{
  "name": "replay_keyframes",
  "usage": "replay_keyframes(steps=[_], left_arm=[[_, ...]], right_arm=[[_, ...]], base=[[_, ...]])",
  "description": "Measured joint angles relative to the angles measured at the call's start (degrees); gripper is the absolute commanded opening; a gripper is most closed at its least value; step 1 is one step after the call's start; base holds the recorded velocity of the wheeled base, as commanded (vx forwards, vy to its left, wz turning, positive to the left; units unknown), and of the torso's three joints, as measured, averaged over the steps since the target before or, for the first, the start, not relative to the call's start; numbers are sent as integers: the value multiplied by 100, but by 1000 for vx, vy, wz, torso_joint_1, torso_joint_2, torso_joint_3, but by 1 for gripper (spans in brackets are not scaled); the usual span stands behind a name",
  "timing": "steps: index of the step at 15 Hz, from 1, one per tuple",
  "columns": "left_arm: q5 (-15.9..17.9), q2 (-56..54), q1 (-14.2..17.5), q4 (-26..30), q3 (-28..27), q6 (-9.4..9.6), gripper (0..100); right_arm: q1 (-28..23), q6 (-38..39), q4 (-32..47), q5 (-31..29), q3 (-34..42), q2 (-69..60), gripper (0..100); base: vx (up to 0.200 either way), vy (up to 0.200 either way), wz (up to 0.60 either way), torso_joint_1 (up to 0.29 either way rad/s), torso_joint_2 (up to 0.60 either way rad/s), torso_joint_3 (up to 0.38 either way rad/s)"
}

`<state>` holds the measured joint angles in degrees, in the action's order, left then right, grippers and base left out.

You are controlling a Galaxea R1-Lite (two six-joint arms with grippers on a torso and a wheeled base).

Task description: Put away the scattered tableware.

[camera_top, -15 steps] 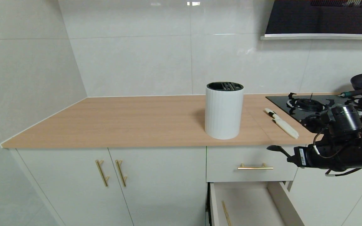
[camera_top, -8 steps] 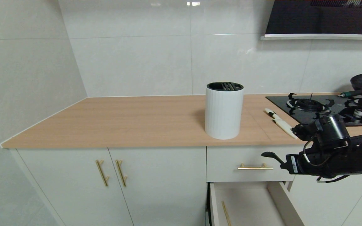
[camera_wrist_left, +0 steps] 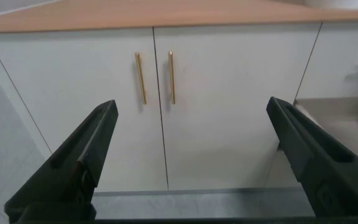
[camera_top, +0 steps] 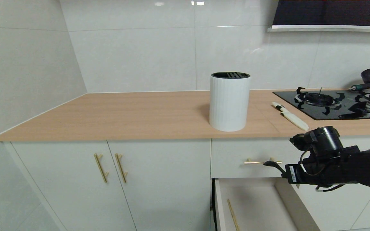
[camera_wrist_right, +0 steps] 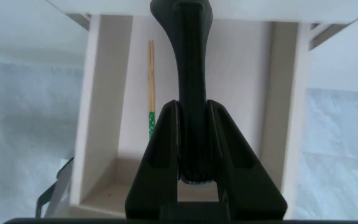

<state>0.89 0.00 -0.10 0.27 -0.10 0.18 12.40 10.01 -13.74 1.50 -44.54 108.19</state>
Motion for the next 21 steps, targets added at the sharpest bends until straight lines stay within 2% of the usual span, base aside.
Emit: replay_keyframes(steps=[11, 18, 21], left_arm=[[0, 0, 2, 0, 0, -2, 100], [0, 0, 2, 0, 0, 0, 100], [0, 0, -1, 0, 0, 0, 100]], right_arm=[[11, -9, -143, -39, 50, 390, 0], [16, -9, -172, -39, 67, 482, 0], [96, -9, -519, -139, 56, 752, 0]], base=[[0, 0, 0, -155, 455, 302], [0, 0, 0, -17, 69, 51], [0, 0, 0, 0, 0, 0]])
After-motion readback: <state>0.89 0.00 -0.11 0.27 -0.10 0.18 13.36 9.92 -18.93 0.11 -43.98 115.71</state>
